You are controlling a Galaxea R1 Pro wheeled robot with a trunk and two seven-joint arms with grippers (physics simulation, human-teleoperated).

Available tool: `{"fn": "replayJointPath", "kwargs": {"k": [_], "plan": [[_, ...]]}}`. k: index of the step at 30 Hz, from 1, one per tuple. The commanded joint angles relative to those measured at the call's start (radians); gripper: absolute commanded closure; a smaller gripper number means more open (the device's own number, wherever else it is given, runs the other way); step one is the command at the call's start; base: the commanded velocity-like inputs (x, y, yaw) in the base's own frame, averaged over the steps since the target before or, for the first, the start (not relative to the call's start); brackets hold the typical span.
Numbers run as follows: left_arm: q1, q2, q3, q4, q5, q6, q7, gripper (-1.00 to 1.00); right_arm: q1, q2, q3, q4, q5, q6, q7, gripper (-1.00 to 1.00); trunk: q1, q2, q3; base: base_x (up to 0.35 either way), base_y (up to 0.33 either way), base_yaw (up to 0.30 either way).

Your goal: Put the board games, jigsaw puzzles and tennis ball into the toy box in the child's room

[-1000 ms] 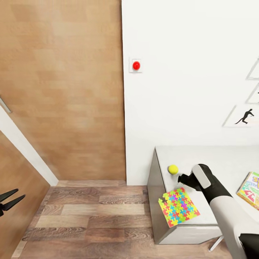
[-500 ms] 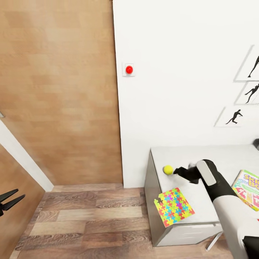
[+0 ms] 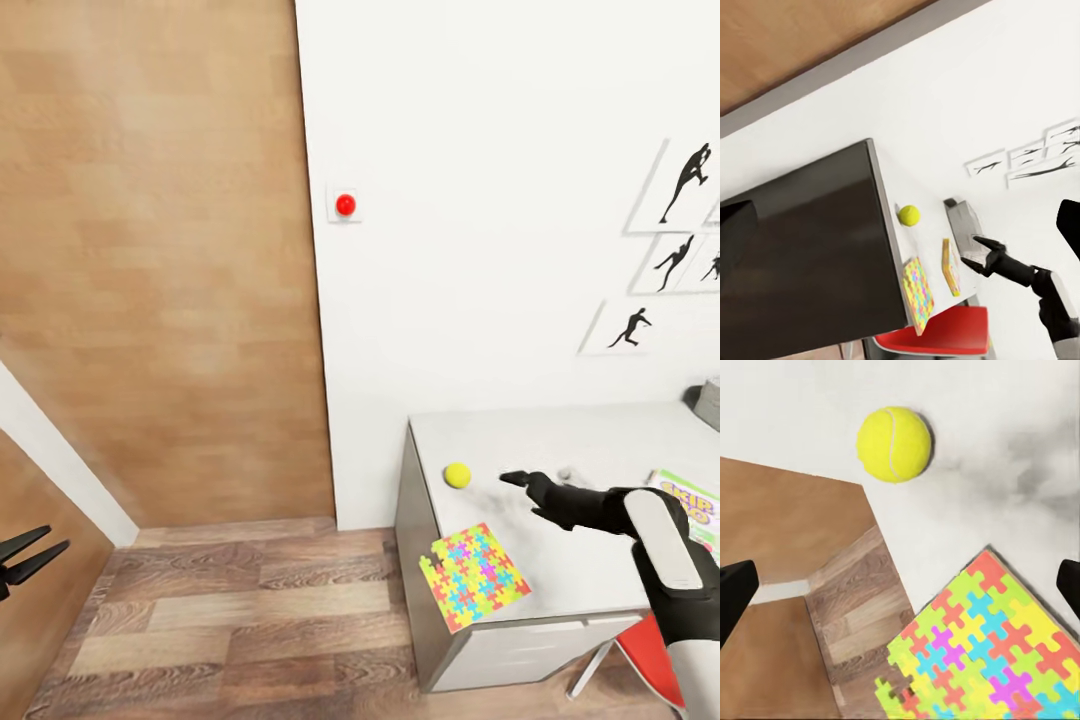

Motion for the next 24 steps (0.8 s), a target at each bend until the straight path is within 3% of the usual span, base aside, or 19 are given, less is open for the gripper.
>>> {"fn": "replayJointPath", "kwargs": {"k": [1, 6, 7, 10, 15, 19, 21, 24], "plan": [[-0.001, 0.000, 0.000, 0.000, -0.001, 0.011, -0.004, -1.00, 0.053, -0.010, -0.010, -0.037, -0.075, 0.003, 0.028, -1.00, 0.001, -0.002, 0.000, 0.000, 0.000, -0.075], [-0.001, 0.000, 0.000, 0.000, -0.001, 0.009, -0.004, -1.00, 0.168, -0.024, -0.024, -0.132, -0.178, 0.003, 0.147, -1.00, 0.001, -0.002, 0.007, 0.000, 0.000, -0.070], [-0.001, -0.001, 0.000, 0.000, -0.001, 0.009, -0.004, -1.00, 0.211, -0.025, -0.034, -0.167, -0.197, 0.003, 0.204, -1.00, 0.001, -0.002, 0.009, 0.000, 0.000, -0.053], [-0.001, -0.001, -0.002, 0.000, -0.001, 0.008, -0.004, -1.00, 0.280, -0.024, -0.059, -0.206, -0.214, 0.003, 0.294, -1.00, 0.001, -0.002, 0.014, 0.000, 0.000, -0.035], [-0.001, -0.001, -0.022, -0.001, -0.001, 0.007, -0.004, -1.00, 0.390, -0.019, -0.104, -0.242, -0.225, -0.019, 0.444, -1.00, 0.001, -0.002, 0.021, 0.000, 0.000, -0.015], [-0.001, -0.001, -0.049, -0.005, -0.001, -0.002, -0.004, -1.00, 0.469, -0.017, -0.120, -0.266, -0.222, -0.085, 0.588, -1.00, 0.001, -0.002, 0.028, 0.000, 0.000, -0.005], [-0.001, -0.001, -0.057, -0.006, -0.001, -0.011, -0.004, -1.00, 0.494, -0.017, -0.121, -0.272, -0.209, -0.117, 0.646, -1.00, 0.001, -0.002, 0.031, 0.000, 0.000, -0.002], [-0.002, -0.006, -0.068, -0.007, -0.001, -0.027, -0.004, -1.00, 0.534, -0.017, -0.116, -0.286, -0.156, -0.179, 0.766, -1.00, 0.001, -0.002, 0.036, 0.000, 0.000, 0.000]]}}
